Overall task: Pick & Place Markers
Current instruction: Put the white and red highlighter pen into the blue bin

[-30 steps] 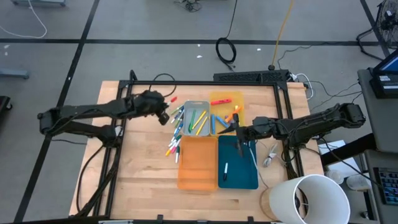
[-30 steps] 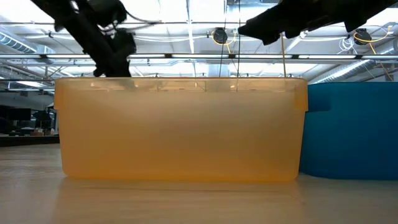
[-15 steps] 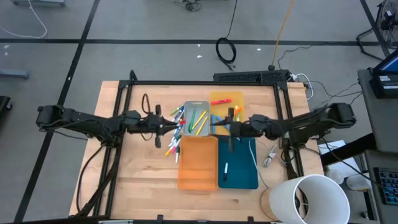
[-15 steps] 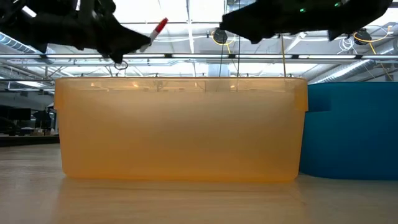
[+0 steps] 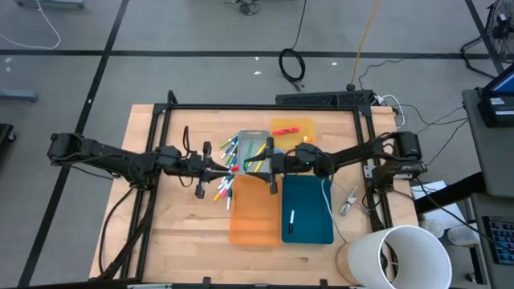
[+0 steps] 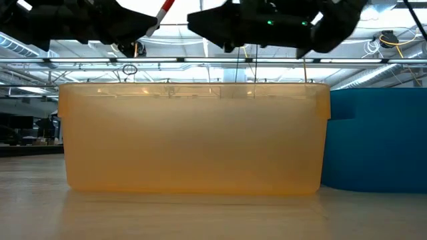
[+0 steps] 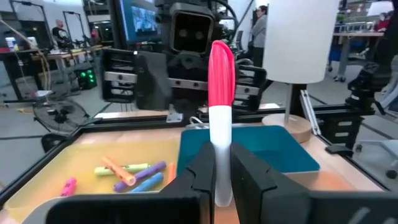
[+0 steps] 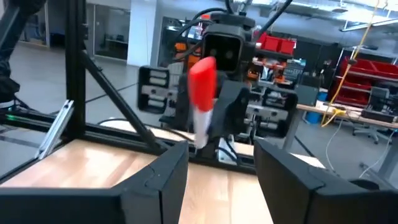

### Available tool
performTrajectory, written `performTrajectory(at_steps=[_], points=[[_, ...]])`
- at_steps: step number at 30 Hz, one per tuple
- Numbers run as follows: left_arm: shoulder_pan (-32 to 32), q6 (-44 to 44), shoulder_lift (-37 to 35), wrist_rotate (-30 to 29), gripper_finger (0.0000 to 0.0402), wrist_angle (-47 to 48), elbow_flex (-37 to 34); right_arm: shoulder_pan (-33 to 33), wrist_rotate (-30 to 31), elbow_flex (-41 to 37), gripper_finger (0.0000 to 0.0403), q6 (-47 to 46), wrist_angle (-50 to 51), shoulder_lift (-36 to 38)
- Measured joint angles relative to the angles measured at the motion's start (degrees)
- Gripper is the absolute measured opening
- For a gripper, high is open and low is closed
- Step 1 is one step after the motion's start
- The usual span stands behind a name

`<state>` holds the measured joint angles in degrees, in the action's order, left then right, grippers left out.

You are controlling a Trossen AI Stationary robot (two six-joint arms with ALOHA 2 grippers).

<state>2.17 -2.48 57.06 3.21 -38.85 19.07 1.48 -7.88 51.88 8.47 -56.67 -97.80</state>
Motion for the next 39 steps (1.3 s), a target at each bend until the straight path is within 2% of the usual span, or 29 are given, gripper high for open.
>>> performTrajectory(at_steps=[5, 11, 15, 20, 27, 31, 35, 39], points=[[0.2, -0.2, 2.2, -2.2, 0.0028, -2.5, 0.1, 0.0, -4.5, 3.2, 0.0171, -0.8, 0.4, -2.9], [0.1, -0.3, 10.9, -1.7, 0.0028, -7.9, 2.1, -0.4, -4.4, 3.5, 0.0171, -0.9, 0.6, -3.1], [0.1, -1.2, 15.4, 0.9, 0.0028, -8.0, 7.2, -0.4, -4.4, 3.5, 0.0171, -0.8, 1.7, -3.1], [0.1, -3.7, 19.2, 2.4, 0.0028, -3.5, 13.3, -0.5, -4.6, 3.5, 0.0171, -0.1, 3.3, -2.9], [-1.3, -7.7, 20.6, 2.8, 0.0028, -1.0, 18.0, -0.5, -4.0, 1.4, 0.0162, 2.2, 13.6, 6.4], [-4.0, -5.3, 22.5, 6.8, 0.0028, 1.1, 20.6, -0.4, -3.8, -1.1, 0.0160, 2.2, 18.1, 12.6], [-4.5, -4.9, 25.0, 8.6, 0.0028, 0.8, 21.8, -0.5, -4.2, -4.6, 0.0159, 1.1, 17.5, 16.3], [-4.6, -4.9, 25.7, 8.5, 0.0028, -0.6, 21.8, -0.4, -4.1, -7.1, 0.0159, 0.3, 14.4, 16.8]])
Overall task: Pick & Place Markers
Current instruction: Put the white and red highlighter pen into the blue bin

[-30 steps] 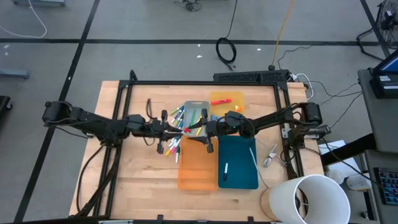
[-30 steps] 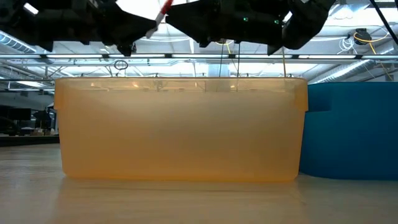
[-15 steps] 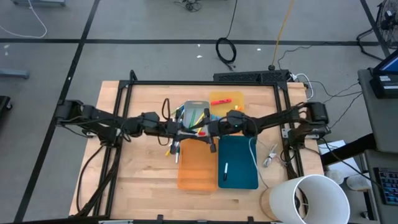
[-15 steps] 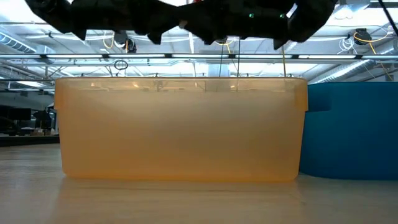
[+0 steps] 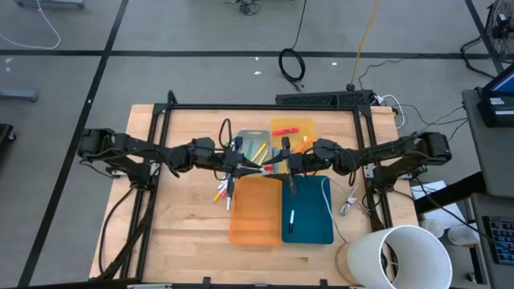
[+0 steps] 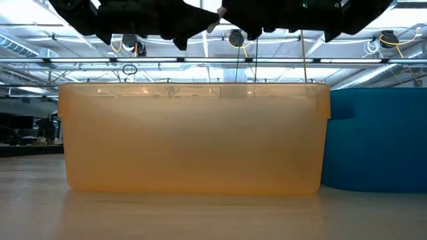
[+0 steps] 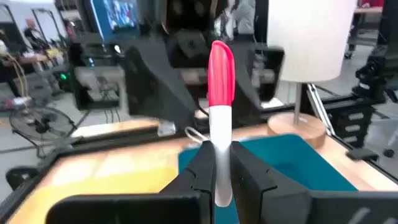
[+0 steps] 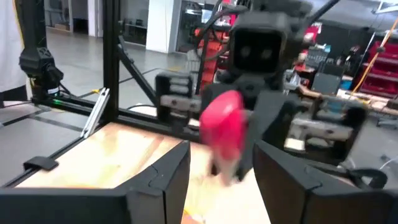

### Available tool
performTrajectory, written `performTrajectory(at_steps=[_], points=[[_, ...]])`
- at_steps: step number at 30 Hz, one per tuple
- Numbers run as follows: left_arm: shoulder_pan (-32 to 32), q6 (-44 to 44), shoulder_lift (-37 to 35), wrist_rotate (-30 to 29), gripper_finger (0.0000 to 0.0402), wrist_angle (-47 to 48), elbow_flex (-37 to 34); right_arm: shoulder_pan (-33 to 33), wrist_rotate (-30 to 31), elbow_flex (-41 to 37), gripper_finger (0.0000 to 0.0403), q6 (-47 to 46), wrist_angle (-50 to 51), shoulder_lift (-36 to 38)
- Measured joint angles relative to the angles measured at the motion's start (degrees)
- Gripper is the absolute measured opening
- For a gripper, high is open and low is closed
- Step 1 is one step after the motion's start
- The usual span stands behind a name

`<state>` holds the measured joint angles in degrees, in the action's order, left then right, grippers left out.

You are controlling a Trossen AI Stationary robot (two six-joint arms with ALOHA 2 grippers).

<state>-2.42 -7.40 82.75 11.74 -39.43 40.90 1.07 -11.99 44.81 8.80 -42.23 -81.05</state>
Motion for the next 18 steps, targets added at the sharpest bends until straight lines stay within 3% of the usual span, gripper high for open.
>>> performTrajectory(at_steps=[14, 18], points=[[-0.4, 0.4, 0.1, 0.3, 0.0028, -0.5, -0.1, -0.4, -0.1, -0.4, 0.0159, -0.6, -7.6, -2.7], [-0.4, 0.4, 0.1, 0.3, 0.0028, 0.3, -0.1, -0.4, -0.1, -0.3, 0.0142, -0.6, -9.5, -2.9]])
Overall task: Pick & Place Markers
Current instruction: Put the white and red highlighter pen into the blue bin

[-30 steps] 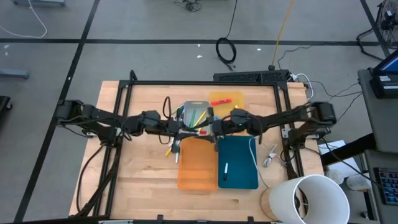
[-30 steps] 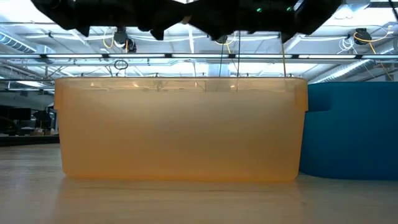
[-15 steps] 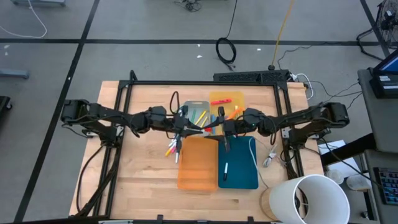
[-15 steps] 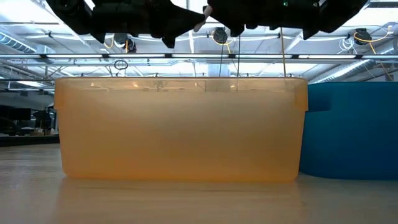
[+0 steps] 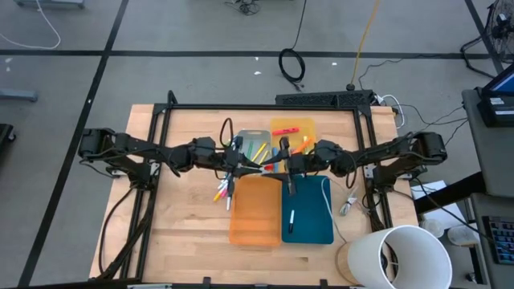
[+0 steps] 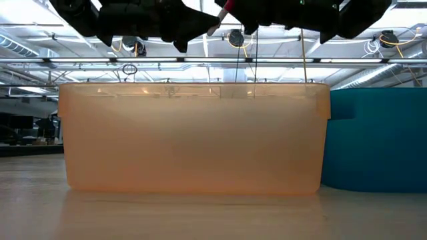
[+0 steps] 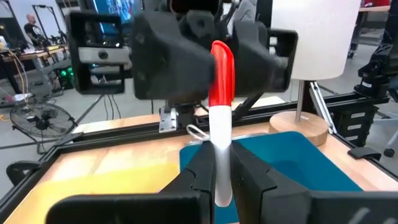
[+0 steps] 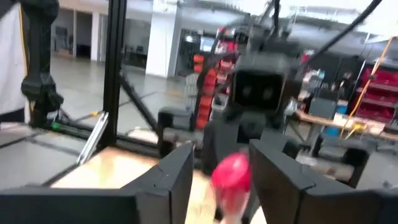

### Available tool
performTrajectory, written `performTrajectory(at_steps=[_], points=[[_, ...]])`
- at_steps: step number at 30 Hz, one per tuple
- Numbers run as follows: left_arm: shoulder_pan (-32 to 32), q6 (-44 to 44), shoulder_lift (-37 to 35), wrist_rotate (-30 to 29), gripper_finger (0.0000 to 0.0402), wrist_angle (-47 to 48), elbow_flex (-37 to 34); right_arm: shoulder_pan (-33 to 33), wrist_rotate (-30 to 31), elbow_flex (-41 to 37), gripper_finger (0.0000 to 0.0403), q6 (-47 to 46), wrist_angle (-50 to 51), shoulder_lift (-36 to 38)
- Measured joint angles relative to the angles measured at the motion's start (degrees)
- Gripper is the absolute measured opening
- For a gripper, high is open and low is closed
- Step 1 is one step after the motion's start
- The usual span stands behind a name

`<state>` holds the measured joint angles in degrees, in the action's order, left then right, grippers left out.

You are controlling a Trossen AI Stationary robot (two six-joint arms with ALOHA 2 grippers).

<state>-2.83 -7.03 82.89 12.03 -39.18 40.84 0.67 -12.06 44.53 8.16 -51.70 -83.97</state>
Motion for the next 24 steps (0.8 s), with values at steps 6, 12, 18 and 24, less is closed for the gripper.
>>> performTrajectory(at_steps=[6, 12, 18, 24], points=[[0.0, 0.0, 0.0, 0.0, 0.0037, 0.0, 0.0, 0.0, 0.1, 0.0, 0.0074, 0.0, -0.5, -0.6], [0.0, 0.2, 0.0, -0.1, 0.0033, 0.1, 0.0, 0.0, 0.5, 0.0, 0.0037, 2.0, -0.6, -0.7], [0.1, 0.0, 0.0, -3.3, 0.0059, 0.4, 0.0, 0.1, 1.1, 0.0, 0.0037, 1.6, -0.3, -0.7], [0.4, 0.7, -0.5, -7.5, 0.0105, 2.6, 0.0, 0.0, 4.0, 0.0, 0.0037, 1.5, 3.1, 0.2]])
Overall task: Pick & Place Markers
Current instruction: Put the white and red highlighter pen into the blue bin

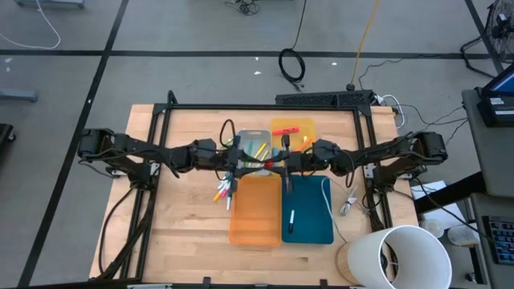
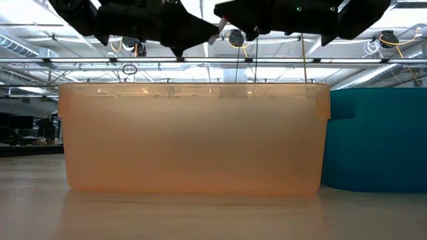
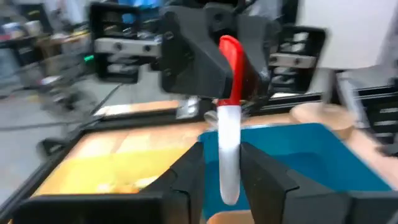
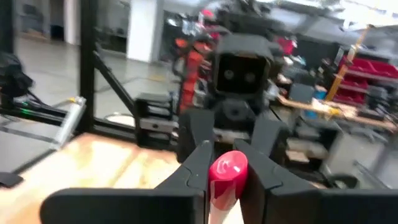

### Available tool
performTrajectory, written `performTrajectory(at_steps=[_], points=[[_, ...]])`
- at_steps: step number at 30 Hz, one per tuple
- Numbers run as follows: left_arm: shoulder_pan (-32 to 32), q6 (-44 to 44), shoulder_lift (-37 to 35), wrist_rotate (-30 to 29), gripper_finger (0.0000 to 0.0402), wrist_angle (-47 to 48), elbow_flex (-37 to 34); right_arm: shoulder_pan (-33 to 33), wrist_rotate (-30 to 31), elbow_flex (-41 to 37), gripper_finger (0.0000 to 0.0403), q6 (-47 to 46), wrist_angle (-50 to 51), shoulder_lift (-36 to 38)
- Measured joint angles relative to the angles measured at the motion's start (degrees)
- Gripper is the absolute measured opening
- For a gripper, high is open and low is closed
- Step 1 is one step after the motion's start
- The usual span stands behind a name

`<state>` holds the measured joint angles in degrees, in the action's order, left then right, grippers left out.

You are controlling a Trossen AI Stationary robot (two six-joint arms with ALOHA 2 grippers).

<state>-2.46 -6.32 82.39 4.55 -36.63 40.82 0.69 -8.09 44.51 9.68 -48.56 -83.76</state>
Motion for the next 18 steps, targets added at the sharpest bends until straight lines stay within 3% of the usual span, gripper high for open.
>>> performTrajectory(at_steps=[5, 8, 13, 18], points=[[2.4, -2.7, -2.4, -19.1, 0.0160, 6.3, 0.0, -0.2, 2.8, -0.1, 0.0037, 0.0, 7.6, 3.0], [4.0, -3.0, -4.0, -25.7, 0.0197, 10.3, 0.0, -0.4, 3.2, -0.1, 0.0037, -0.6, 13.3, 6.2], [6.1, -0.4, -9.1, -28.1, 0.0241, 22.6, 0.0, -2.9, 3.4, -0.1, 0.0037, -2.4, 26.2, 12.6], [7.4, 5.4, -12.8, -27.7, 0.0254, 33.8, 0.0, -7.0, 3.6, 0.0, 0.0037, -6.5, 39.7, 18.4]])
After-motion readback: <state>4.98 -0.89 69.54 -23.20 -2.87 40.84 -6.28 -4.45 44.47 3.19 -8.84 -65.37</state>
